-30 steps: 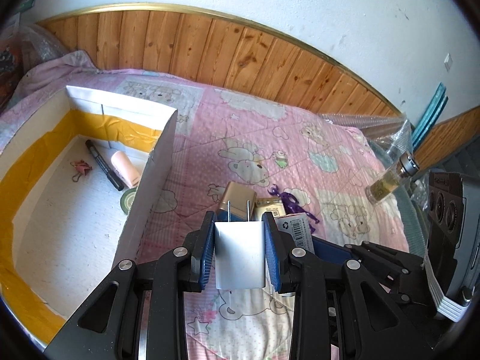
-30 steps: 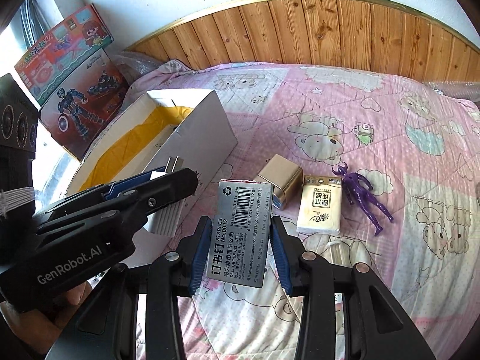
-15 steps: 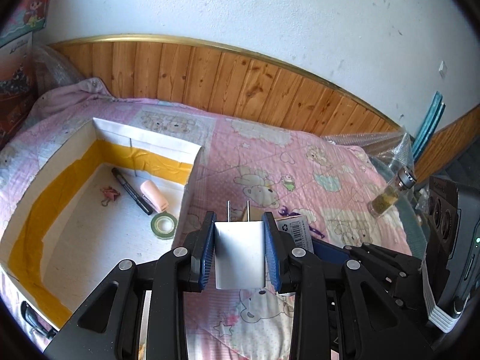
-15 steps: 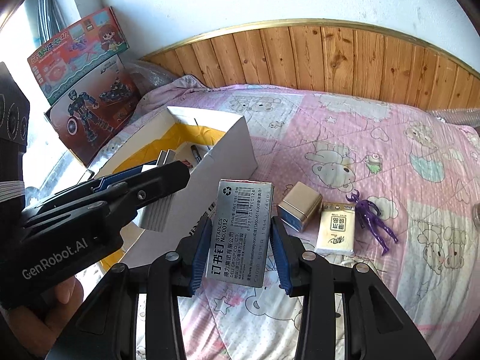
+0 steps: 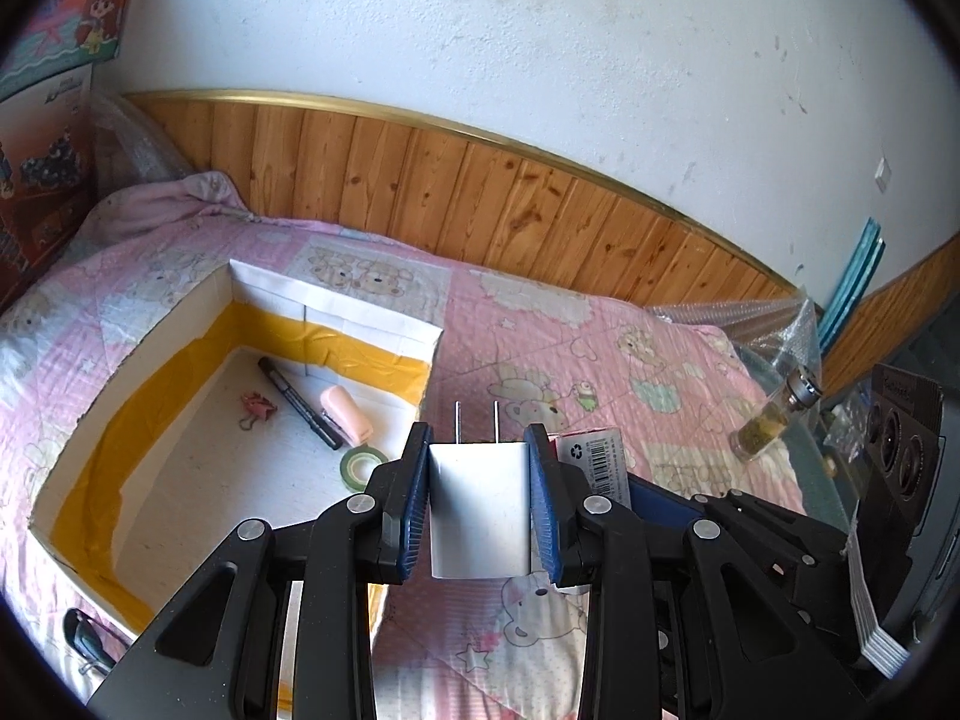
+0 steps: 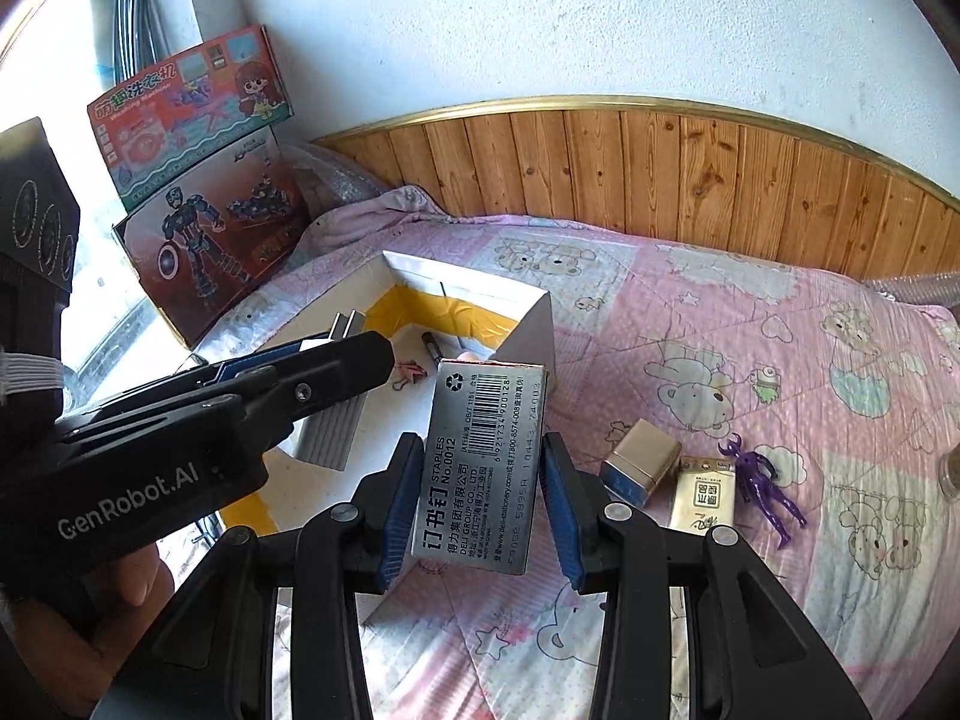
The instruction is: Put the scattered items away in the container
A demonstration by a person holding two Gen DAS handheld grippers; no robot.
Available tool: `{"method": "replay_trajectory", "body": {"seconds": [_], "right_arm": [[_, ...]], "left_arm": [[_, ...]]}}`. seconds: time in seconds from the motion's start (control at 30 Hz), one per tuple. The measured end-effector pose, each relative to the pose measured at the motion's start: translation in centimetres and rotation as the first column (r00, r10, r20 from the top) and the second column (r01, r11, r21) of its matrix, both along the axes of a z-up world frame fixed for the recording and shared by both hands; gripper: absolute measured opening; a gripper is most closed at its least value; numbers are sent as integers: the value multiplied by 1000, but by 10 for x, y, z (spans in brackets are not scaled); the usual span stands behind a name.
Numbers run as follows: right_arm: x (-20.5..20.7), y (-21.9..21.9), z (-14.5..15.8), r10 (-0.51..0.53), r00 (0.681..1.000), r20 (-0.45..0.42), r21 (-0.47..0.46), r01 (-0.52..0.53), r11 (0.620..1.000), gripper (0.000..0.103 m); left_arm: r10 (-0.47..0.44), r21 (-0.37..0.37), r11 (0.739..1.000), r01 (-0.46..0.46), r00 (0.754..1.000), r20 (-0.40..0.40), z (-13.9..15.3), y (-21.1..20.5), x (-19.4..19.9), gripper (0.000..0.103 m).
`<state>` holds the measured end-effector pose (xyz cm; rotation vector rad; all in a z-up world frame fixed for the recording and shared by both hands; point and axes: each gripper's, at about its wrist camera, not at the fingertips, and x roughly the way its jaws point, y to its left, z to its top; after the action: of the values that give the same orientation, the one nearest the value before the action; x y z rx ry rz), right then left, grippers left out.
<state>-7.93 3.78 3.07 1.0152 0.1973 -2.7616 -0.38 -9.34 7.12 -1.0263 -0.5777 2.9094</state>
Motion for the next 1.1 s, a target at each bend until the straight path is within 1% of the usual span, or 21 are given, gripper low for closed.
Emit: {"method": "replay_trajectory", "body": {"seconds": [0.23,0.77,1.1], "right_arm": [[-1,-18,0,24,999,-30,26,-23,999,41],[-20,-42,-15,50,999,-12,26,-49,998,41],[-31,-61,-21,71,997,-14,24,-71,997,41]], "left_arm": [[23,16,1000,-23,1000,-3,-2,-24,4,31],[65,77,995,-65,998,1,-11,-74,1,31],[105,143,984,-110,994,40,-26,-114,-2,31]]}}
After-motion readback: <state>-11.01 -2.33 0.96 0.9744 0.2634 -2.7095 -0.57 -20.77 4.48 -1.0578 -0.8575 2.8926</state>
